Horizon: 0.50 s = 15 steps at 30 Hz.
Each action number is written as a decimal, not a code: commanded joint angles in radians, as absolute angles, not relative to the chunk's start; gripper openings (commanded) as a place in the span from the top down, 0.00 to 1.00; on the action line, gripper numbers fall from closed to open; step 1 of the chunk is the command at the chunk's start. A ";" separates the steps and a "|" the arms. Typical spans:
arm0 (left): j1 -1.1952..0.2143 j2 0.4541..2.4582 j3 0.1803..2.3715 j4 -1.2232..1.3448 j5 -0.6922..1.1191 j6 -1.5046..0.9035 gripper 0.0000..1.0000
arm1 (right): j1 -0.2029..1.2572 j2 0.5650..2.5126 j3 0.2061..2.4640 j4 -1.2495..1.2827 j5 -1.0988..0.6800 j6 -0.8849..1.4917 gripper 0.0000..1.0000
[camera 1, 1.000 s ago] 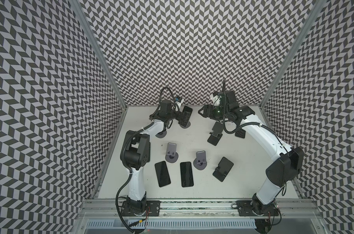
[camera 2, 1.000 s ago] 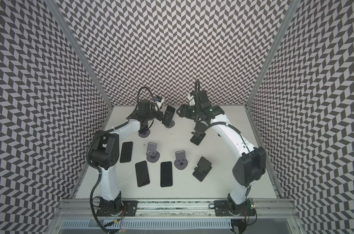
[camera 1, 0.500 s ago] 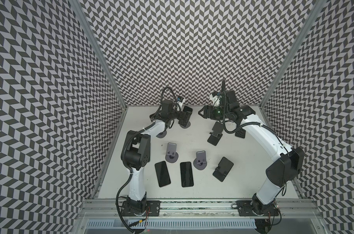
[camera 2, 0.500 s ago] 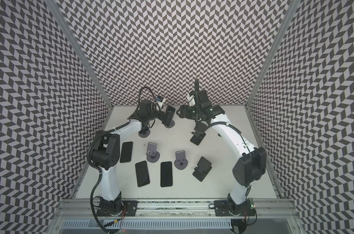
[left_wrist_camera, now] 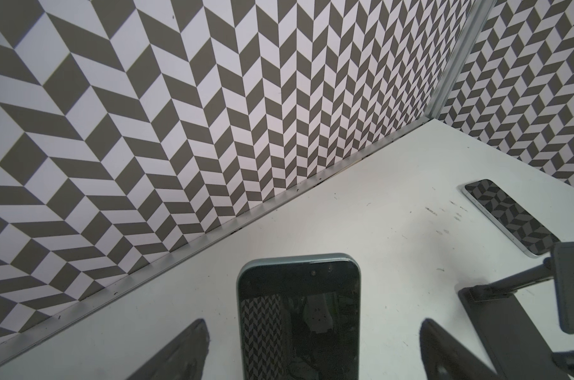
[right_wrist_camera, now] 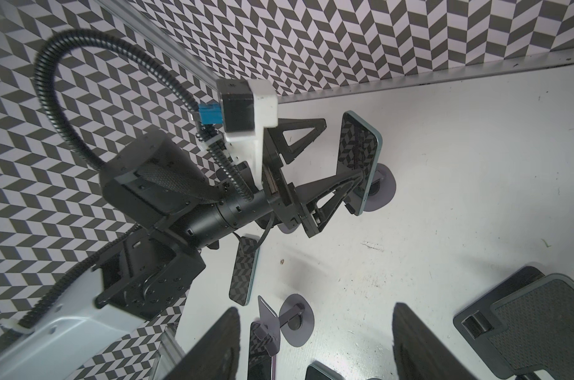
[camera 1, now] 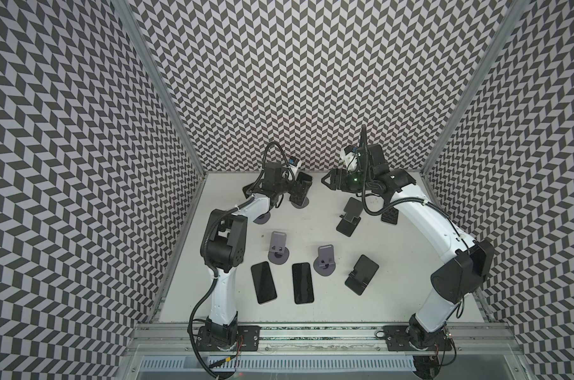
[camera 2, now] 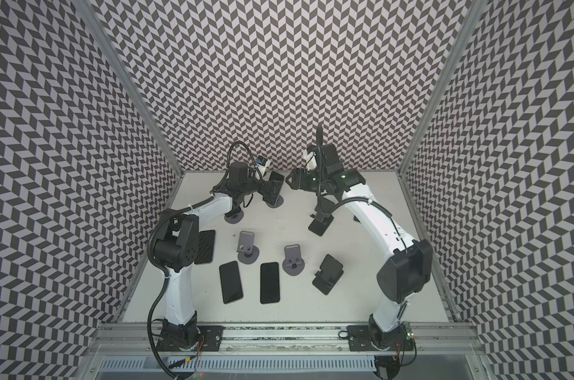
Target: Remove the phone from the phone stand
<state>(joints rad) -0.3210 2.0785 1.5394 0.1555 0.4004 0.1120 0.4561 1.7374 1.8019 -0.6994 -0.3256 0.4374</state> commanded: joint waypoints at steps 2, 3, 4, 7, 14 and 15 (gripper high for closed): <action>-0.331 2.097 1.580 0.163 0.396 0.150 0.00 | 0.460 1.754 1.847 -0.686 -0.310 0.421 0.29; -0.331 2.101 1.588 0.159 0.397 0.153 0.00 | 0.460 1.754 1.843 -0.684 -0.309 0.423 0.29; -0.330 2.106 1.596 0.153 0.398 0.157 0.00 | 0.460 1.752 1.842 -0.682 -0.309 0.423 0.29; -0.331 2.119 1.616 0.135 0.390 0.164 0.00 | 0.460 1.748 1.839 -0.676 -0.303 0.423 0.29; -0.331 2.134 1.641 0.124 0.391 0.171 0.01 | 0.458 1.746 1.848 -0.667 -0.286 0.419 0.29; -0.331 2.136 1.645 0.123 0.393 0.172 0.01 | 0.459 1.747 1.850 -0.668 -0.288 0.418 0.29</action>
